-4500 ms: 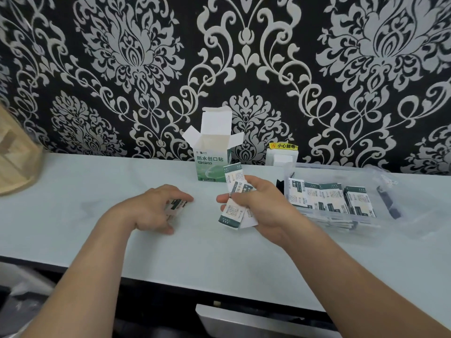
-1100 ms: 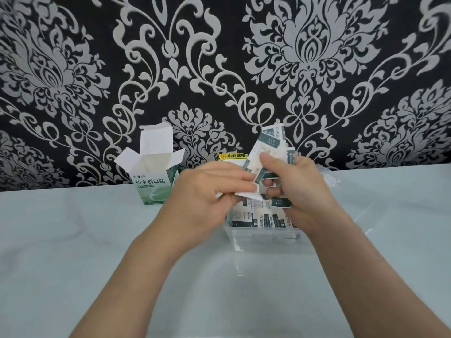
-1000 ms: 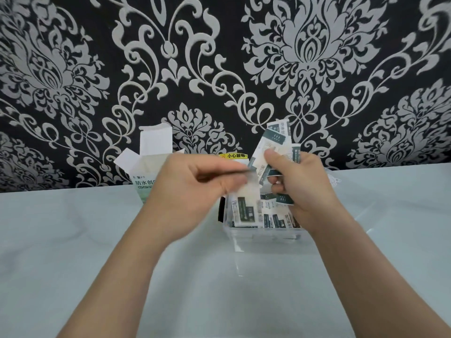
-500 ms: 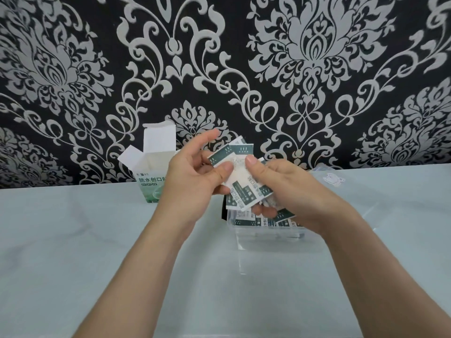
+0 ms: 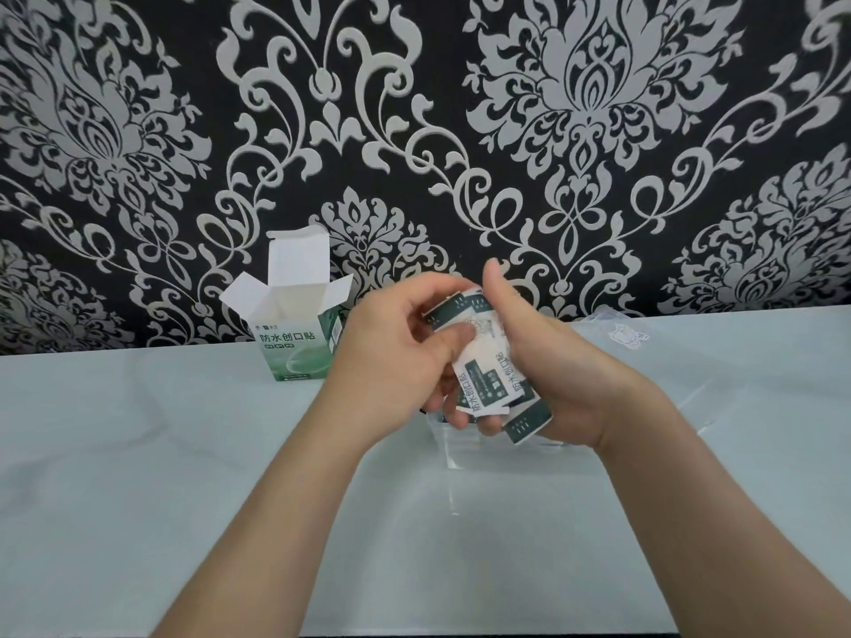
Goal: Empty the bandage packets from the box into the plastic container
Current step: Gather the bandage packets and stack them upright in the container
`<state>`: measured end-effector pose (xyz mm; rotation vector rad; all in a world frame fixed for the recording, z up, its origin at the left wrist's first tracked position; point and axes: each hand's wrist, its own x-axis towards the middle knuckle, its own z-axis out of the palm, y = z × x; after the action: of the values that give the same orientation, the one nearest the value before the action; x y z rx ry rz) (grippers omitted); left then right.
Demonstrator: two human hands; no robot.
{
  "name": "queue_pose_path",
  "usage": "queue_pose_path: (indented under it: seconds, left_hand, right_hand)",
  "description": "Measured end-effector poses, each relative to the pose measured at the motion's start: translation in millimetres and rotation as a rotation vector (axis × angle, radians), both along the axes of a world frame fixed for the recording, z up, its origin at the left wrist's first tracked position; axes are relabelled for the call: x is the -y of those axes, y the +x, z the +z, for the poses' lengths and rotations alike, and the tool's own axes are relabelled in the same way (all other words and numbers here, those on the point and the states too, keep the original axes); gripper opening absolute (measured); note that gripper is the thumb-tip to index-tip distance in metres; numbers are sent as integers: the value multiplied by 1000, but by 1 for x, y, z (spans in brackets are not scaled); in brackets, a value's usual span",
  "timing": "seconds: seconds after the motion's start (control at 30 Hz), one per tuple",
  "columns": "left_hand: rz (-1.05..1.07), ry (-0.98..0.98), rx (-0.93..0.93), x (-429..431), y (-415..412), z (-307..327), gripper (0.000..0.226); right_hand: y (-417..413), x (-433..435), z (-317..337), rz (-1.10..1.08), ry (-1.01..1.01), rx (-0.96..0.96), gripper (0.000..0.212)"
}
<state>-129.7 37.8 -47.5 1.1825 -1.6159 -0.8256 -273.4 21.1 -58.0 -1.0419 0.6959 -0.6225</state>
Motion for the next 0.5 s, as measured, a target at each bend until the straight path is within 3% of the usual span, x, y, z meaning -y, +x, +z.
queue_pose_path:
  seconds: [0.13, 0.27, 0.4, 0.5]
  left_hand:
    - [72, -131, 146, 3, -1, -3, 29]
    - [36, -121, 212, 6, 1, -5, 17]
    - [-157, -178, 565, 2, 1, -5, 68]
    - [-273, -30, 436, -8, -10, -4, 118]
  right_hand:
    - [3, 0, 0, 11, 48, 75, 73]
    - [5, -1, 1, -89, 106, 154, 57]
    - [5, 4, -1, -259, 51, 101, 48]
    - [4, 4, 1, -343, 33, 81, 50]
